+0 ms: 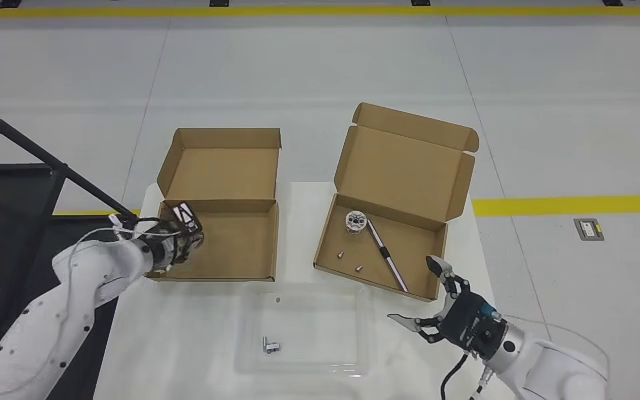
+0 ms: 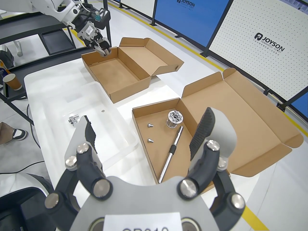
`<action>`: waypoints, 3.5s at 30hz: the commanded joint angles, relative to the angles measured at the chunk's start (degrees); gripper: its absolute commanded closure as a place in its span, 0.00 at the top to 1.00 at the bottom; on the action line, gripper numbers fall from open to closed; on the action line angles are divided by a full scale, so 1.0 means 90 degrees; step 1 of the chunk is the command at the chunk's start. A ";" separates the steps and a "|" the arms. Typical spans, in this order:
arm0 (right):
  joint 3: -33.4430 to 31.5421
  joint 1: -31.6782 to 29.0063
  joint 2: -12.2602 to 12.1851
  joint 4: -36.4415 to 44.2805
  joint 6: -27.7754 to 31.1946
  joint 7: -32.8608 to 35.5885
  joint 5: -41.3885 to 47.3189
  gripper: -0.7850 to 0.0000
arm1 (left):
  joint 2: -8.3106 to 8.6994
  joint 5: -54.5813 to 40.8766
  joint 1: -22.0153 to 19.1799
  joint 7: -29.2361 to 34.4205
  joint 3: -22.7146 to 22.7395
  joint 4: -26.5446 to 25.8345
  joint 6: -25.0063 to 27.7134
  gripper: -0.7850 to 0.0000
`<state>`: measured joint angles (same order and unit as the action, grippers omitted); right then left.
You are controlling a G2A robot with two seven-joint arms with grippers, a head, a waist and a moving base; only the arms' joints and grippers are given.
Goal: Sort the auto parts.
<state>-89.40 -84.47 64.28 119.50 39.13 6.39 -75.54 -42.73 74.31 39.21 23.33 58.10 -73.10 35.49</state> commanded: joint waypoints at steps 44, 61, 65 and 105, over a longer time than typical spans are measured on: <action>0.0000 0.0000 0.0000 0.0000 0.0000 0.0000 0.0000 1.00 | -0.2182 0.0716 -0.3075 -0.0827 -0.2351 0.5322 0.1188 0.40; 0.0000 0.0000 0.0000 0.0000 0.0000 0.0000 0.0000 1.00 | -0.1515 0.1285 -0.3129 -0.2009 -0.2119 0.3287 0.2501 0.54; 0.0000 0.0000 0.0000 0.0000 0.0000 0.0000 0.0000 1.00 | -0.1061 0.1033 -0.2888 -0.2199 -0.2341 0.2205 0.2501 0.53; 0.0000 0.0000 0.0000 0.0000 0.0000 0.0000 0.0000 1.00 | 0.0976 -0.2949 -0.3612 -0.0902 -0.5374 -0.2305 0.2501 1.00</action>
<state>-89.40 -84.47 64.28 119.50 39.13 6.39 -75.54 -33.94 47.77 6.71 15.18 9.74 -93.85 58.00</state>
